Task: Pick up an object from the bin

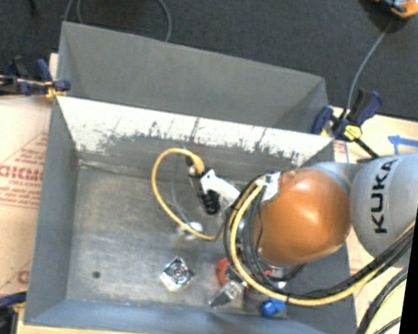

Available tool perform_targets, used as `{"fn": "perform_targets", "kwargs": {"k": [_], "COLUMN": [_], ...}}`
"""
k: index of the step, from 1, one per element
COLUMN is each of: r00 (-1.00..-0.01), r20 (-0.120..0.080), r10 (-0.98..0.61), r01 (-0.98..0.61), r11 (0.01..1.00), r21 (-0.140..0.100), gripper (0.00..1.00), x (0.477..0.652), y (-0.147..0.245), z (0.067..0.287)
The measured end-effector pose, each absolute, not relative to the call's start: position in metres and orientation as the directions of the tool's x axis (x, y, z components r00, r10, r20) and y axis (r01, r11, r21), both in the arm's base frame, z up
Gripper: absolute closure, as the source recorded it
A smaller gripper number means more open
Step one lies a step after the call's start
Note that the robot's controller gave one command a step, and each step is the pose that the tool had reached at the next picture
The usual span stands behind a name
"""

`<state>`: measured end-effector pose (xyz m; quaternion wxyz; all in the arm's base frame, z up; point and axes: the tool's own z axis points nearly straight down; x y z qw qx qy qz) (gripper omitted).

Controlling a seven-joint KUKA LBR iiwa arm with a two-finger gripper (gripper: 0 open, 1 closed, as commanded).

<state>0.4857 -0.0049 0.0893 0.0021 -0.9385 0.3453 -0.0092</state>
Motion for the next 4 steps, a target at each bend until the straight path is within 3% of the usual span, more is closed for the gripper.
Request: {"fn": "perform_targets", "kwargs": {"k": [1,2,3,4], "r00": [0.763,0.785,0.784,0.871], "r20": [0.014,0.006,-0.003,-0.003], "r10": [-0.646,-0.620,-0.621,-0.492], "r01": [-0.646,-0.620,-0.621,-0.492], "r11": [-0.763,-0.785,-0.784,-0.871], "r21": [-0.014,-0.007,0.000,-0.003], "gripper": [1.00,1.00,0.00,0.00], "x": [0.486,0.515,0.512,0.525], "y": [-0.001,0.009,0.009,-0.036], "z": [0.092,0.168,0.164,0.071]}}
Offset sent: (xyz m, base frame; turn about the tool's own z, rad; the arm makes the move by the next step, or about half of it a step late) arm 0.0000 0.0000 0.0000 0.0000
